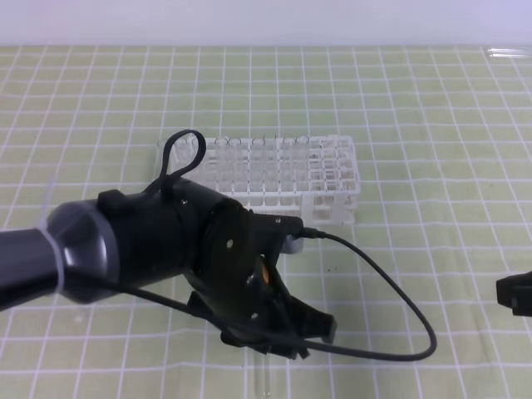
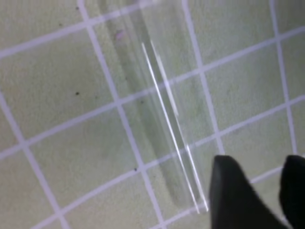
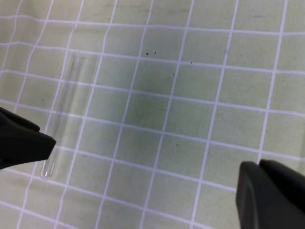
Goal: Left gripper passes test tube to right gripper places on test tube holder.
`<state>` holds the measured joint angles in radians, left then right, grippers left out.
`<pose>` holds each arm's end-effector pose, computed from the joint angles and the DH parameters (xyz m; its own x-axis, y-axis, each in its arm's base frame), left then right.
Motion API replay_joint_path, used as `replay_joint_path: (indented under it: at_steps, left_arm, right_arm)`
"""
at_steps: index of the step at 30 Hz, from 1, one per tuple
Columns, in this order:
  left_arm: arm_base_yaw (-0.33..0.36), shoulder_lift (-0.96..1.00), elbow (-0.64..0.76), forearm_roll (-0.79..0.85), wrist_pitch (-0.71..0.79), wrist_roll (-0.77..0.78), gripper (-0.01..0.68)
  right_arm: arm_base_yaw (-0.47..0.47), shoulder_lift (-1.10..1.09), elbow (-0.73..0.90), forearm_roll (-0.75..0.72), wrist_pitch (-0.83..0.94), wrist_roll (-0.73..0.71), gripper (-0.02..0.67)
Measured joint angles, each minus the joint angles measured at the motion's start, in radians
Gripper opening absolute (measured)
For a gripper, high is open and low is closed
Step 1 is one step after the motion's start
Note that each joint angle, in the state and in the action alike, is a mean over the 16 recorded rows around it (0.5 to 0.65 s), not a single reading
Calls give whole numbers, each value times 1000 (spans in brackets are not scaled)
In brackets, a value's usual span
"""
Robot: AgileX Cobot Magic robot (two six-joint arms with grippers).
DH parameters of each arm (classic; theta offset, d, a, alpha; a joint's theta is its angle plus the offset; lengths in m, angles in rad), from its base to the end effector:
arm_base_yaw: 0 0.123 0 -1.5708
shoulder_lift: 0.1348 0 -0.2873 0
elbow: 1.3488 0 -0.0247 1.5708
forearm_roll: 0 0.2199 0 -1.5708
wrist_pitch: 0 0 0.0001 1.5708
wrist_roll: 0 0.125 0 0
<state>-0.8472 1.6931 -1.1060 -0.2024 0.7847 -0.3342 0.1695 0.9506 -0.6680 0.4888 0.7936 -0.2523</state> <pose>0.1945 -0.2470 0.1988 -0.9163 0.3489 -0.1968 0.3914 0.8841 -0.2551 0.1478 0.0678 0.2644 -0.8213 -0.0406 -0.5691 -0.2727 0.9041 0.3290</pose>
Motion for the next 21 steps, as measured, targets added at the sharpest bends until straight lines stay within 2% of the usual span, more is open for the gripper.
replay_joint_path:
  at_steps: [6, 9, 21]
  left_arm:
    - [1, 4, 0, -10, -13, -19, 346]
    - [1, 11, 0, -10, -9, -36, 383]
    - [1, 87, 0, 9, 18, -86, 392]
  right_arm:
    - [0, 0, 0, -4, 5, -1, -16]
    - [0, 0, 0, -5, 8, -1, -16]
    - [0, 0, 0, -8, 14, -1, -16]
